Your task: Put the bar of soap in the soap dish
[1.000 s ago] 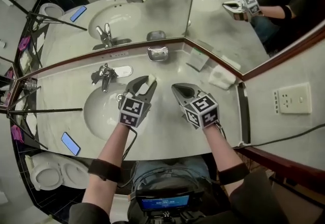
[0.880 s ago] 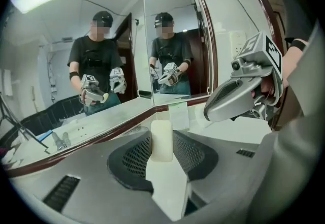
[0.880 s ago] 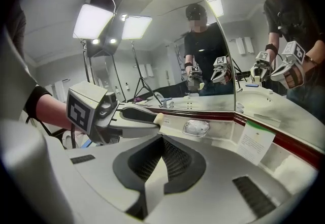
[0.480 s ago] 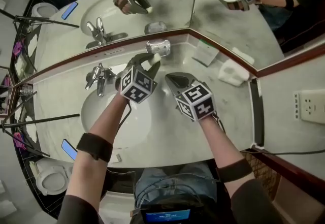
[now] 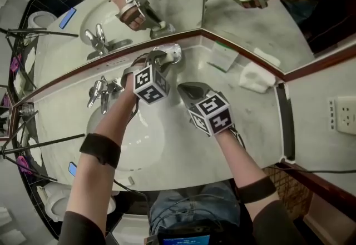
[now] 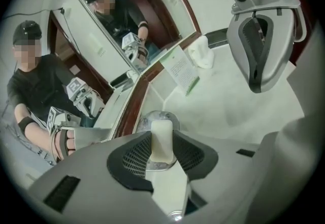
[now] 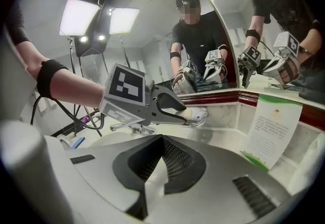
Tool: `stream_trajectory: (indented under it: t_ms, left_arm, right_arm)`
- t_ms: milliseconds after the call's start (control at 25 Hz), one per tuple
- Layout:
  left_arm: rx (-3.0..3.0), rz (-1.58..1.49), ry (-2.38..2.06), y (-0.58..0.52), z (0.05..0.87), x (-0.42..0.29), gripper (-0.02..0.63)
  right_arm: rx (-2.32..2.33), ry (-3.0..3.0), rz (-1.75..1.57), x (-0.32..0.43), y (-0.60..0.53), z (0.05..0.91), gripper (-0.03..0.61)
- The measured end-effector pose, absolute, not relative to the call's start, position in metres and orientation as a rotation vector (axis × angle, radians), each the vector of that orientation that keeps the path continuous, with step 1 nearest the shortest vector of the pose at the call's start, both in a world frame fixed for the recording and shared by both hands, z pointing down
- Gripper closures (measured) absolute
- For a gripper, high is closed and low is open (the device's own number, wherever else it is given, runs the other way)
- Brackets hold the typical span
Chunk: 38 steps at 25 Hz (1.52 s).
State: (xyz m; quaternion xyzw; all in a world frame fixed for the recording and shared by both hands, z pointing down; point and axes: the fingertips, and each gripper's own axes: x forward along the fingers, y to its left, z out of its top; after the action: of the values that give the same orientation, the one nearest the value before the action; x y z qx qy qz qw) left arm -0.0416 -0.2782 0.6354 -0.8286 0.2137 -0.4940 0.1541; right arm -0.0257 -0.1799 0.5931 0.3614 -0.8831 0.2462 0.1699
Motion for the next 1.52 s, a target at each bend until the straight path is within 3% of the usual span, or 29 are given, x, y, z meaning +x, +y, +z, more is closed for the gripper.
stream_trajectory:
  t_ms: [200, 400, 720, 800, 920, 960, 1520]
  left_arm:
    - [-2.404, -1.386, 0.673, -0.286, 0.635, -0.041, 0.476]
    - [-2.414, -1.364, 0.674, -0.286, 0.633, -0.035, 0.422]
    - [-2.402, -1.348, 0.673, -0.277, 0.625, -0.036, 0.422]
    - [-2.414, -1.318, 0.721, -0.273, 0.616, -0.038, 0.463]
    - [-2.451, -1.251, 0.834, -0.263, 0.596, -0.041, 0.598]
    - [-2.474, -1.233, 0.865, -0.258, 0.590, -0.042, 0.611]
    - [-2.953, -0.779, 1.370, -0.138, 0.495, -0.066, 0.612]
  right_arm:
    - [1.035, -2.509, 0.706, -0.023, -0.183, 0.592, 0.559]
    - [1.039, -2.506, 0.711, -0.020, -0.183, 0.594, 0.560]
    - [1.038, -2.505, 0.718, -0.023, -0.181, 0.591, 0.560]
    - [1.037, -2.503, 0.718, -0.021, -0.179, 0.588, 0.560]
    - [1.035, -2.500, 0.709, -0.018, -0.174, 0.580, 0.560]
    - [1.034, -2.501, 0.702, -0.017, -0.173, 0.576, 0.560]
    - [1.023, -2.528, 0.641, 0.000, -0.134, 0.516, 0.558]
